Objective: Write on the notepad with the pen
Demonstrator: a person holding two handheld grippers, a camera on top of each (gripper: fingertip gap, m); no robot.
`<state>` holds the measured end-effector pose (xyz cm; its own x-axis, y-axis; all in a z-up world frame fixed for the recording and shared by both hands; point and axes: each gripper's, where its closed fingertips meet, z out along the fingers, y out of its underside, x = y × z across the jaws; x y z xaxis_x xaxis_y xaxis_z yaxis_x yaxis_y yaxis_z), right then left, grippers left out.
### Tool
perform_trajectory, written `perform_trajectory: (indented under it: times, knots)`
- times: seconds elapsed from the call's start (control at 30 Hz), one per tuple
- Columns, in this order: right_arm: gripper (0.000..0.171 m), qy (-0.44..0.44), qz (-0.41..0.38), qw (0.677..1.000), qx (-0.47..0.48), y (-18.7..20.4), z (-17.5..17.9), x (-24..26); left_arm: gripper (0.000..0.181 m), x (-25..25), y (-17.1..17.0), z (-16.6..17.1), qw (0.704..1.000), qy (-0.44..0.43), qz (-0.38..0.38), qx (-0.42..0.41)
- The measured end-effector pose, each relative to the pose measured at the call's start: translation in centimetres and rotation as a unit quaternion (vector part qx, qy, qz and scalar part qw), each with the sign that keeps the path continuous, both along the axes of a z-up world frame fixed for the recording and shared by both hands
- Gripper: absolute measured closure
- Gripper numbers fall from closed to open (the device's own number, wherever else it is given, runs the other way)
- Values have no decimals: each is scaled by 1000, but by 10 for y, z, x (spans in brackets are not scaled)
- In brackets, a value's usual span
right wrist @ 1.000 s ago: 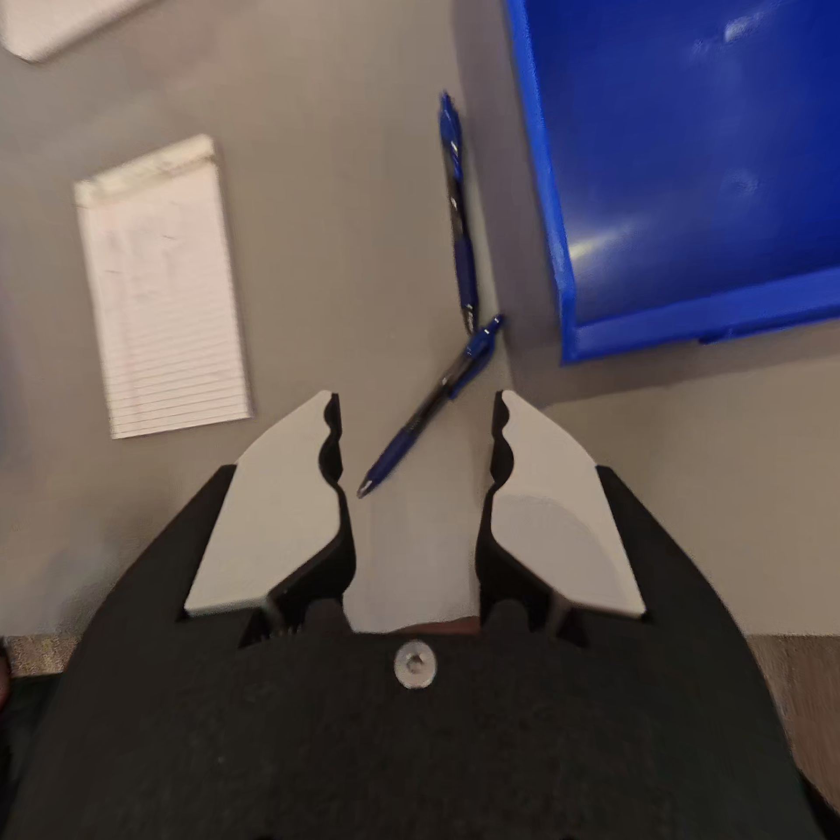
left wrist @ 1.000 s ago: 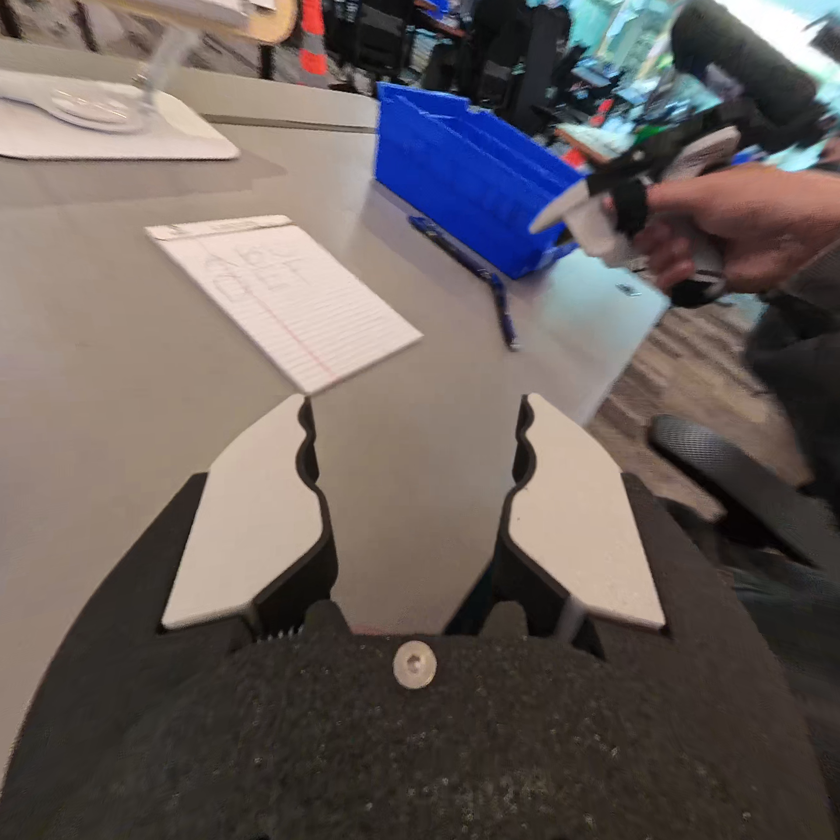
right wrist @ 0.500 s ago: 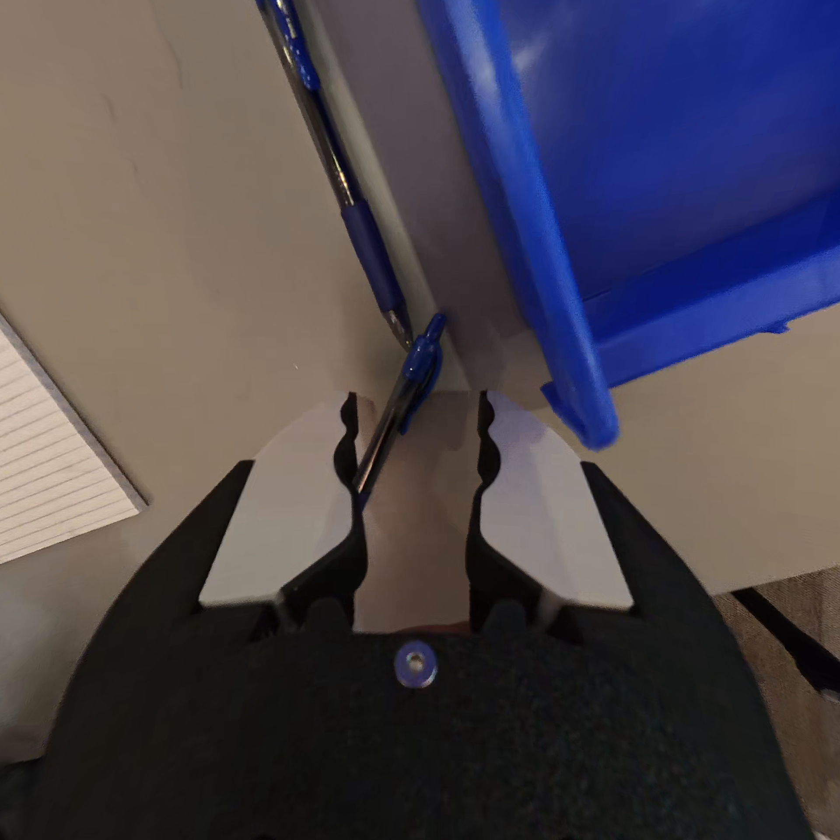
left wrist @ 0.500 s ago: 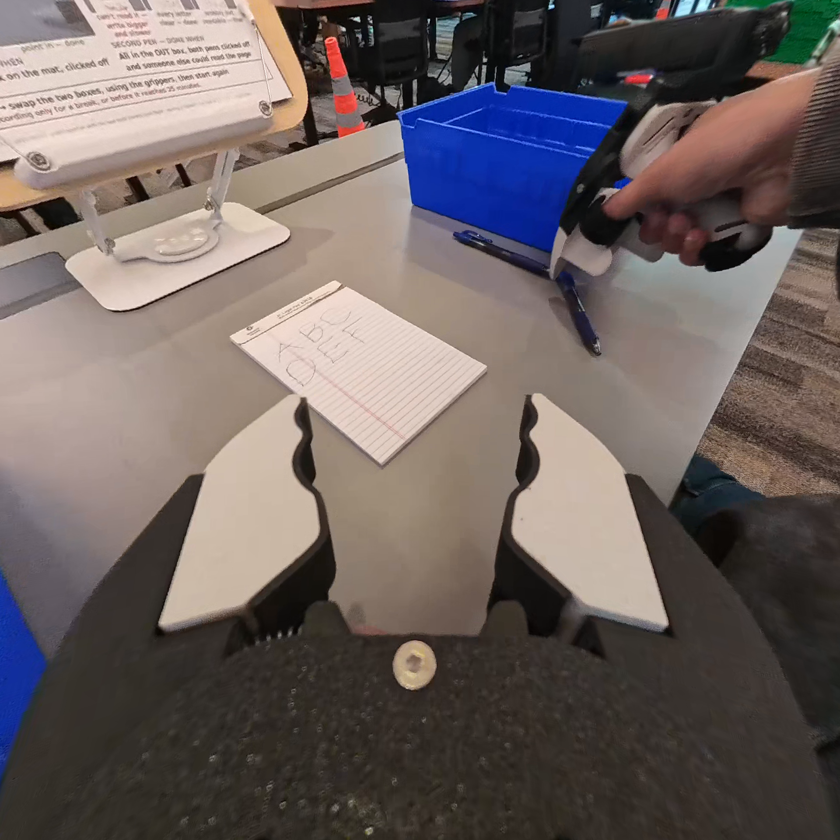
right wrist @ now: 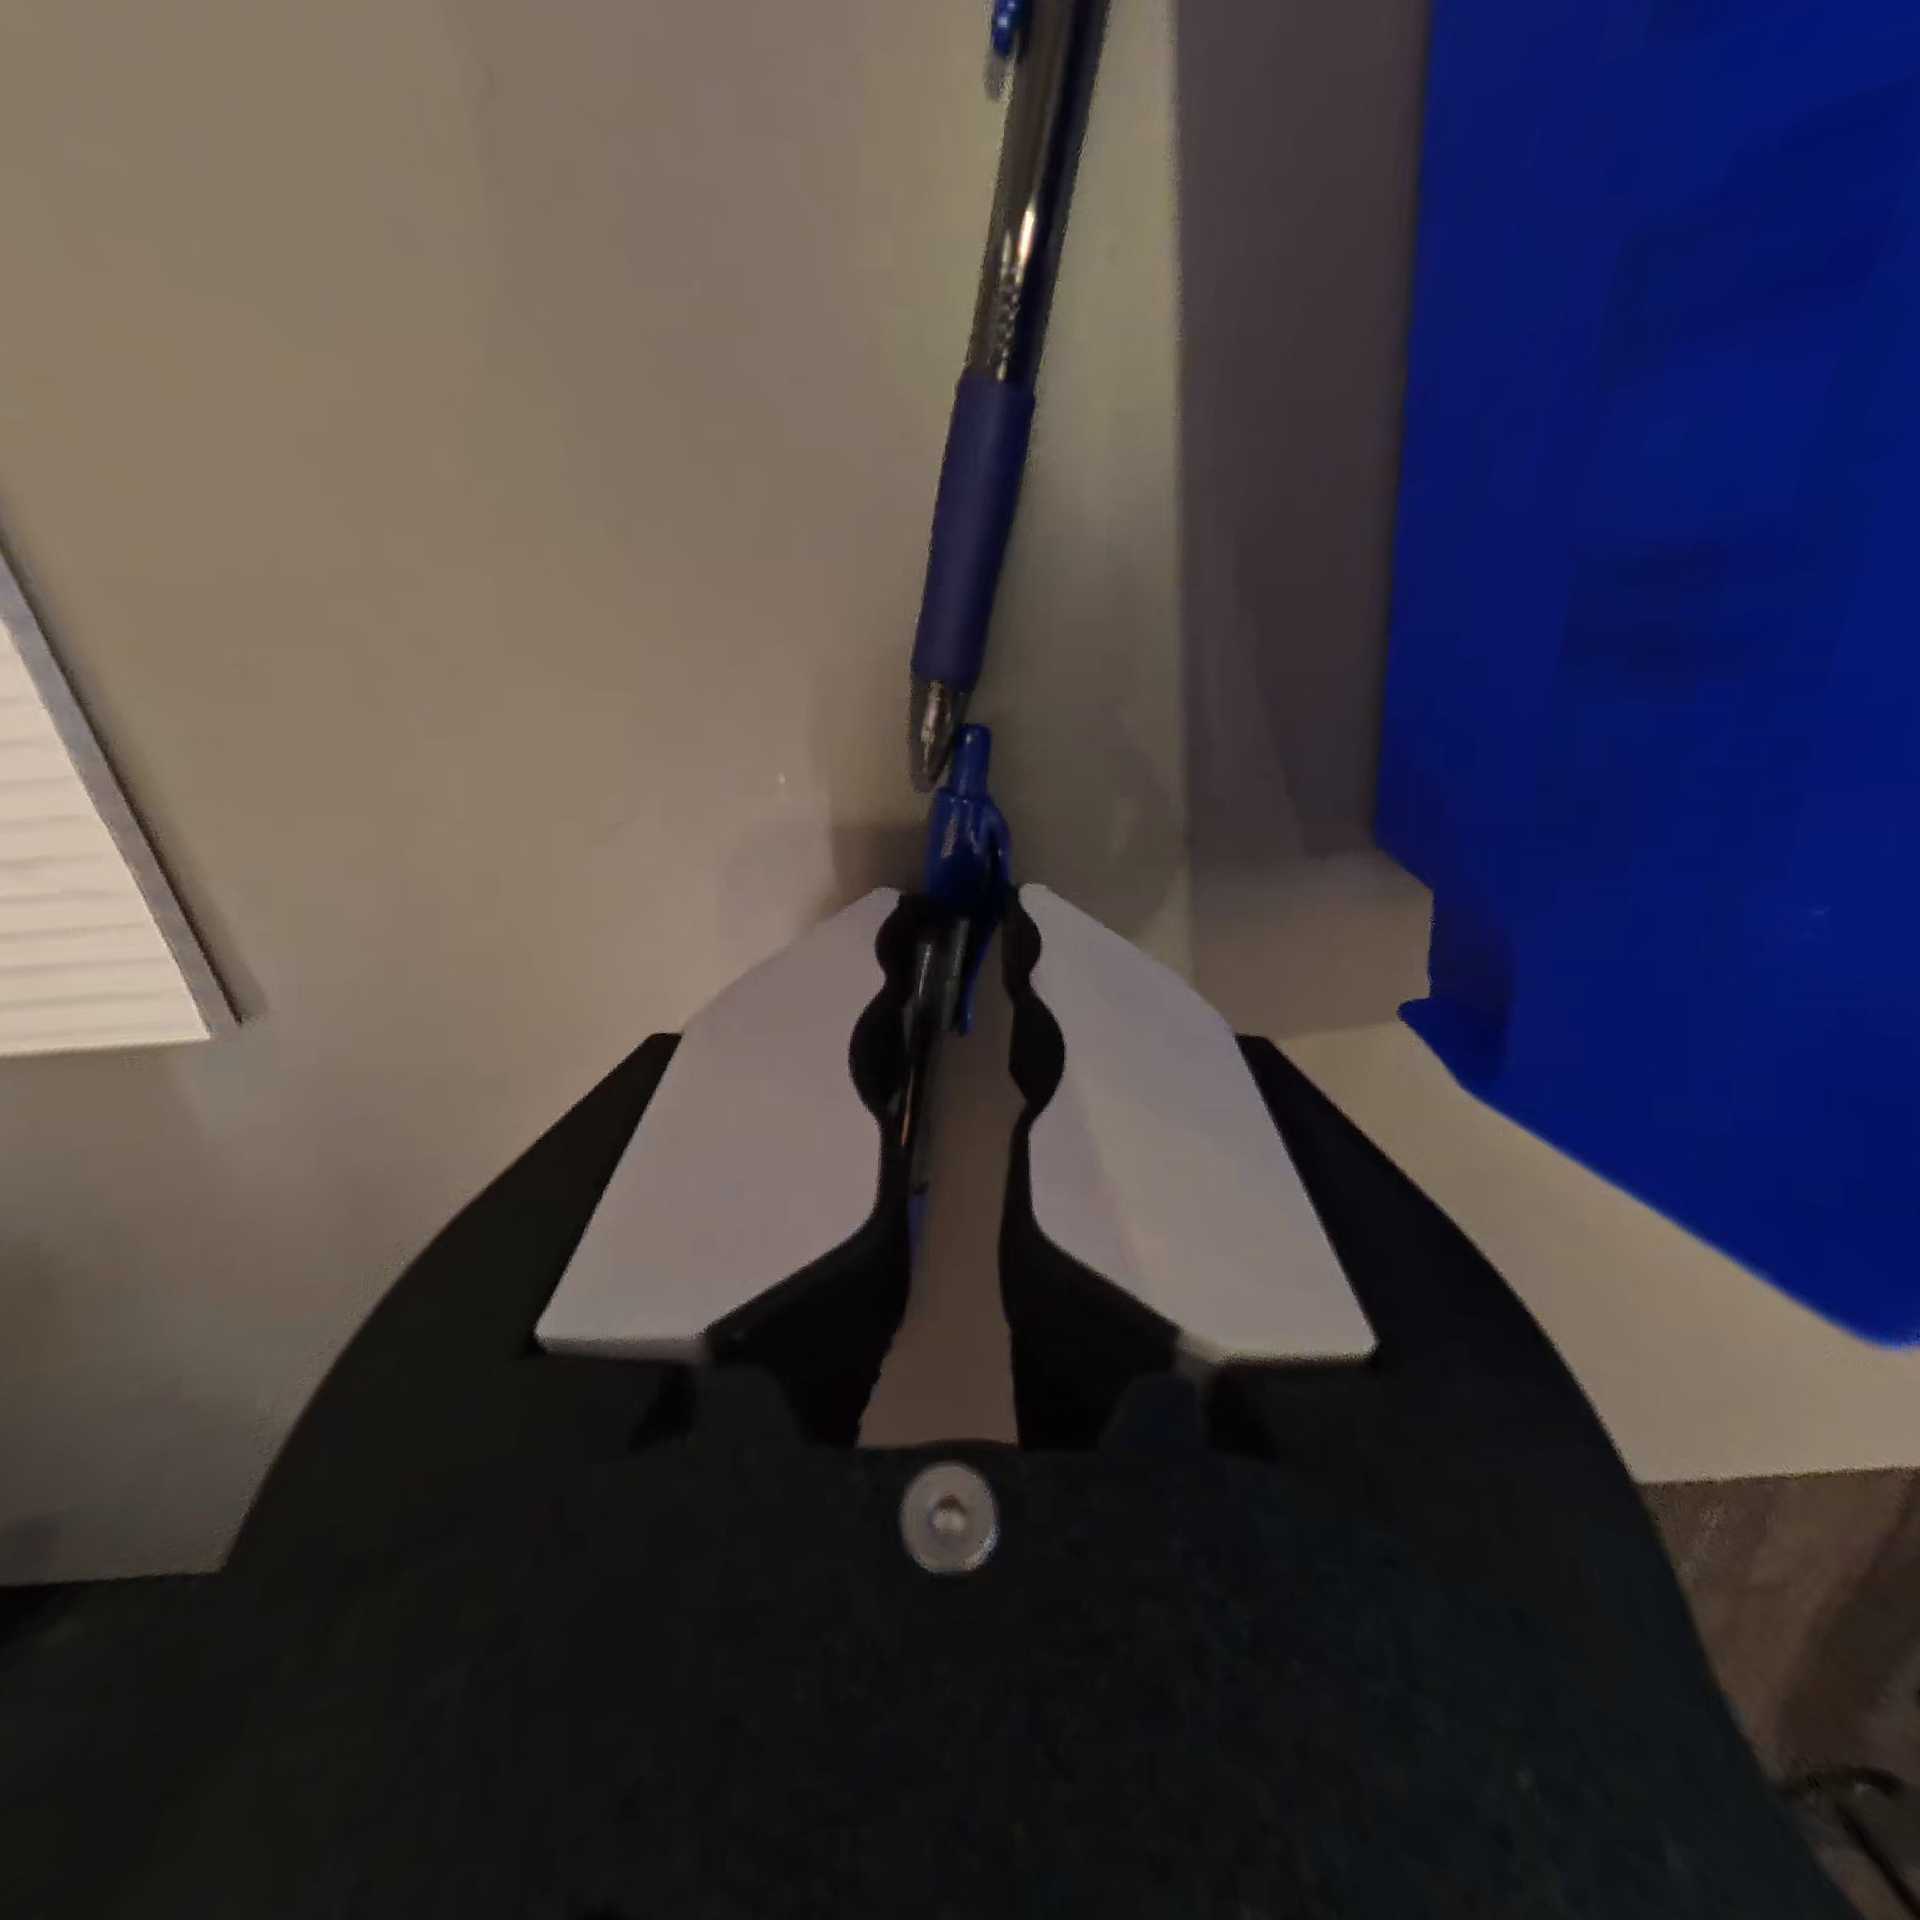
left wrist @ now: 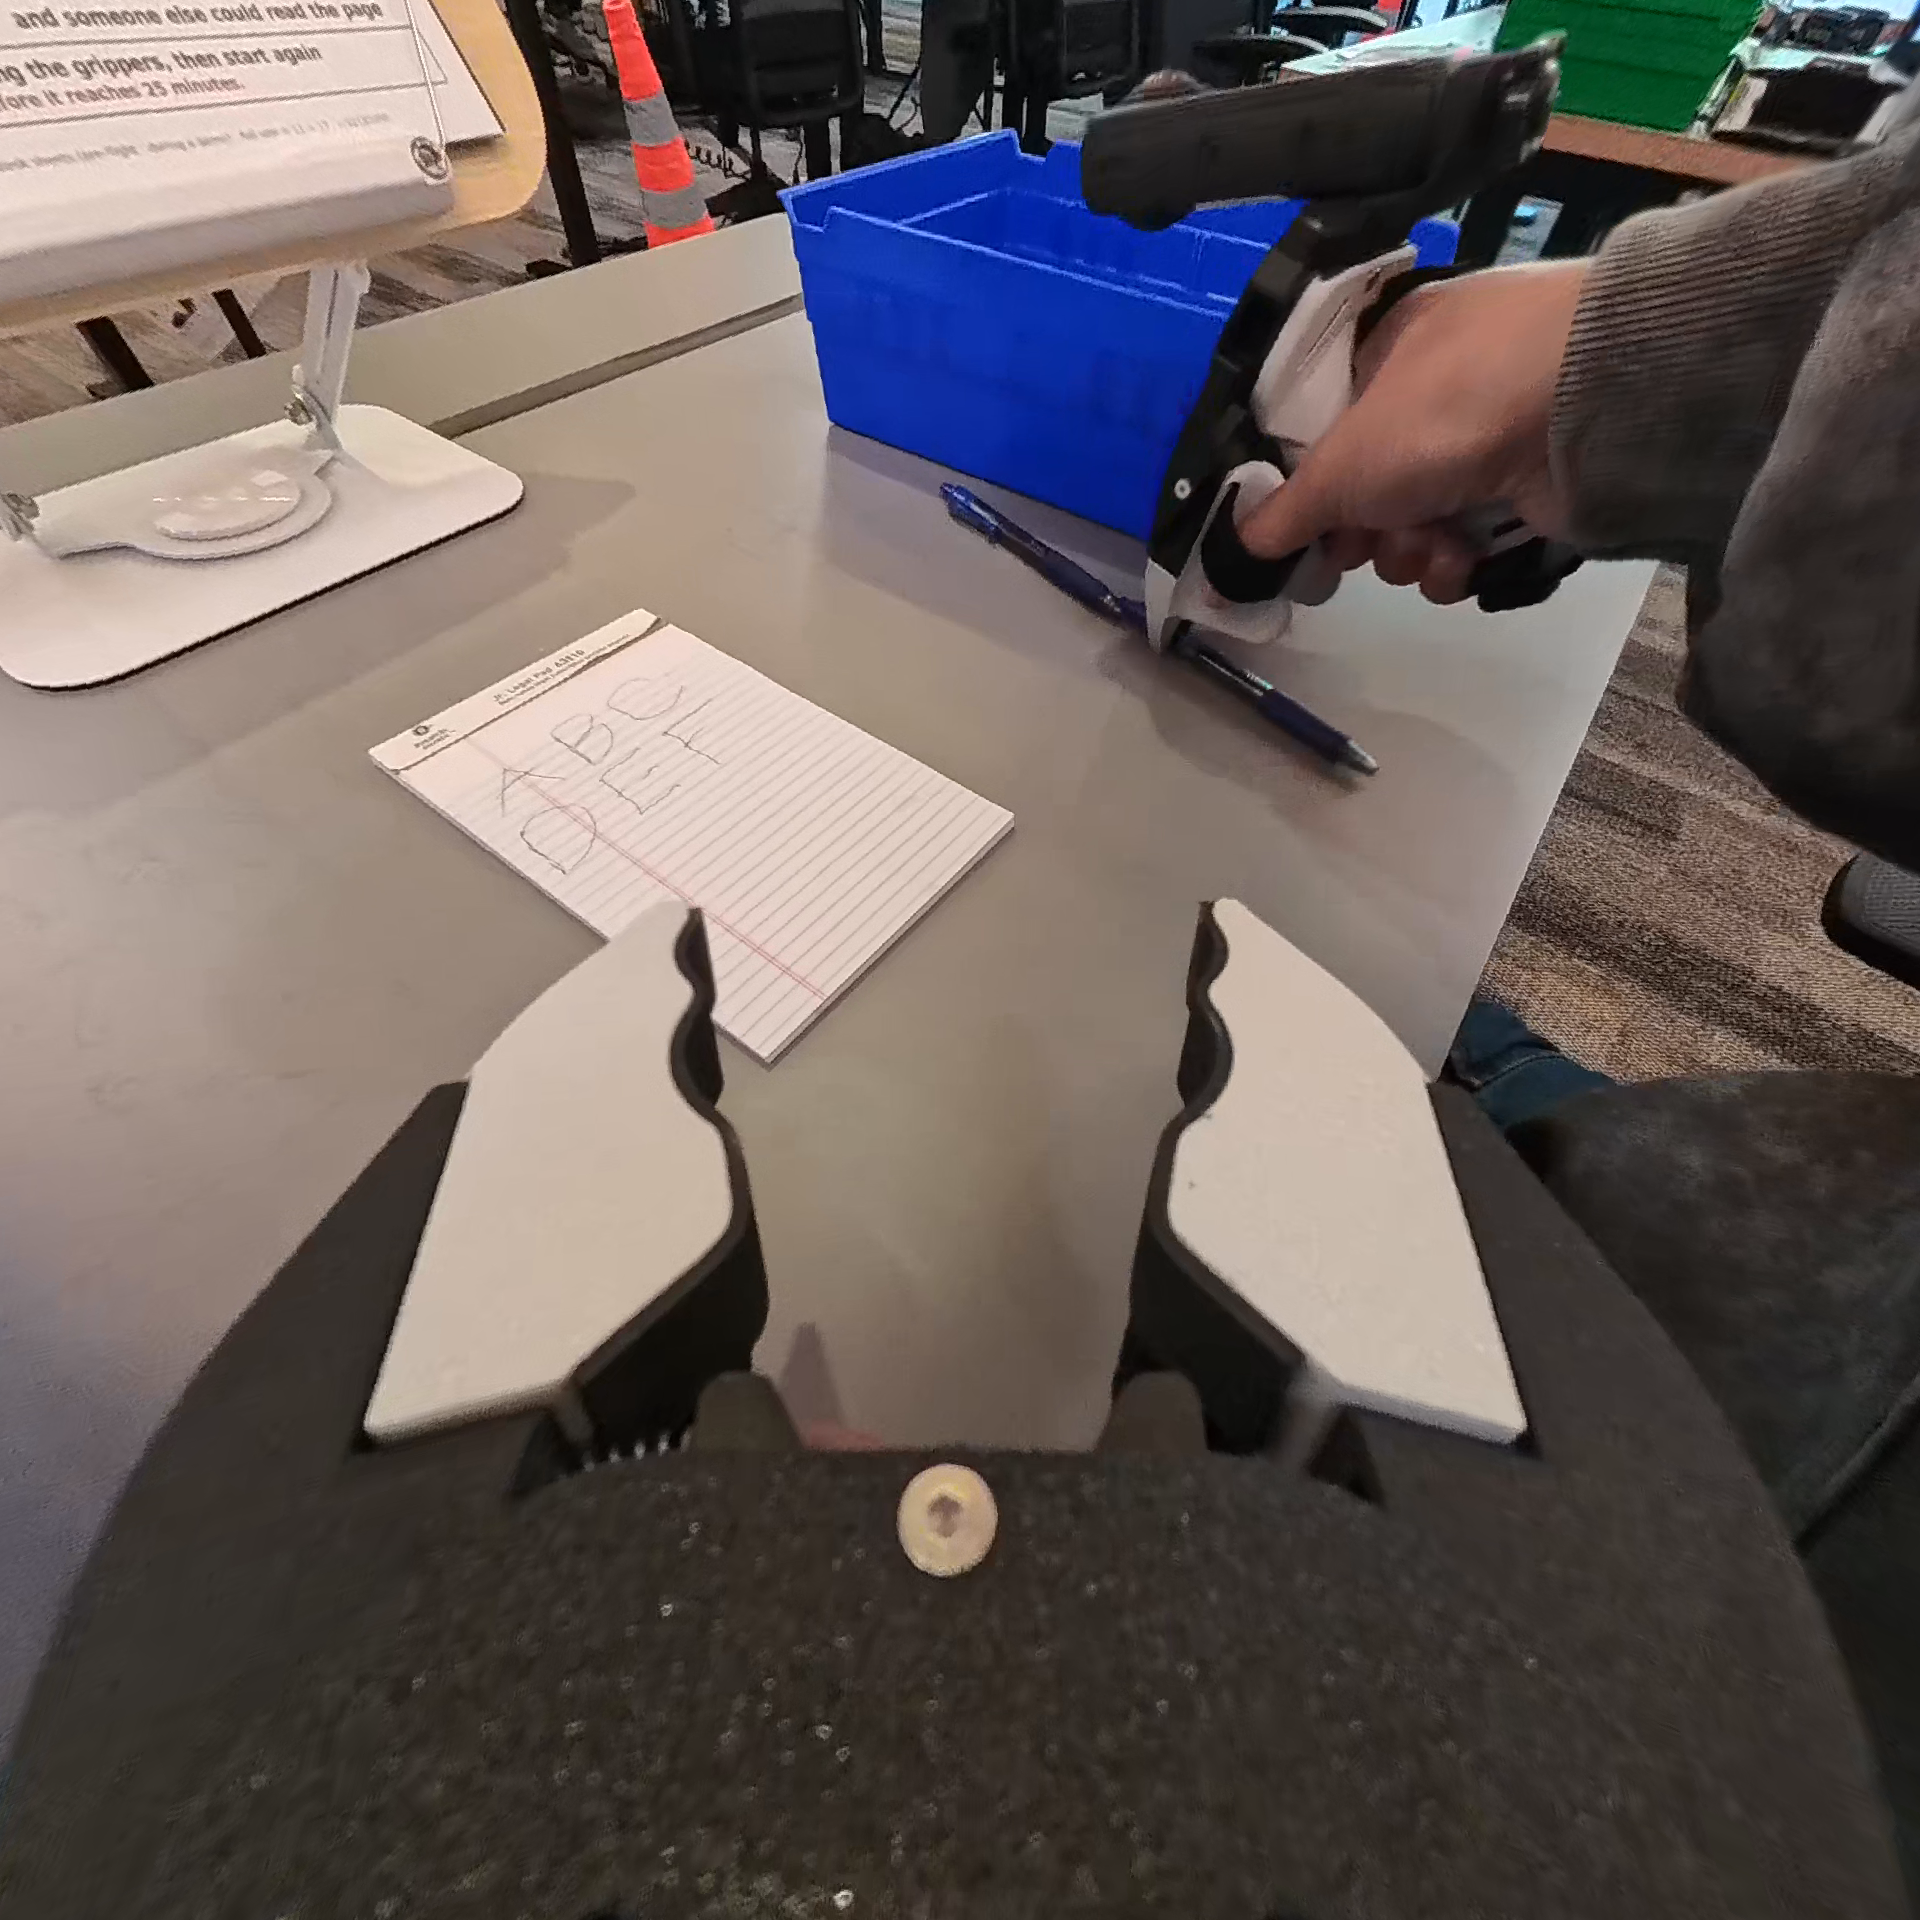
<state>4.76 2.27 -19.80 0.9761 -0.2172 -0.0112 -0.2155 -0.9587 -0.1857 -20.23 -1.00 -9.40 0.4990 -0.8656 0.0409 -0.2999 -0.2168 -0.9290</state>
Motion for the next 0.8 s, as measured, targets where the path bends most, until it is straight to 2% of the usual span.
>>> perform_trajectory:
  times: [0.07, 0.17, 0.3, 0.47, 0.57, 0.7, 0.8]
  knots:
    - [156, 3, 19, 1000, 24, -2, 3, -2, 95, -1, 2, -3, 1000, 4, 4, -5]
    - [156, 19, 55, 994, 96, 2, 29, -9, 97, -3, 5, -7, 1000, 6, 10, -10]
    - [156, 32, 123, 964, 232, 12, 93, -23, 98, -4, 12, -16, 999, 7, 18, -29]
    - [156, 106, 230, 871, 421, 28, 179, -57, 104, -3, 11, -26, 997, -16, 2, -75]
    - [156, 174, 290, 783, 522, 38, 221, -84, 114, -4, 7, -23, 992, -53, -22, -113]
    - [156, 250, 357, 675, 595, 41, 246, -115, 123, -9, 1, 5, 976, -138, -52, -160]
    - [156, 295, 403, 621, 604, 39, 245, -134, 128, -17, 4, 41, 963, -199, -63, -172]
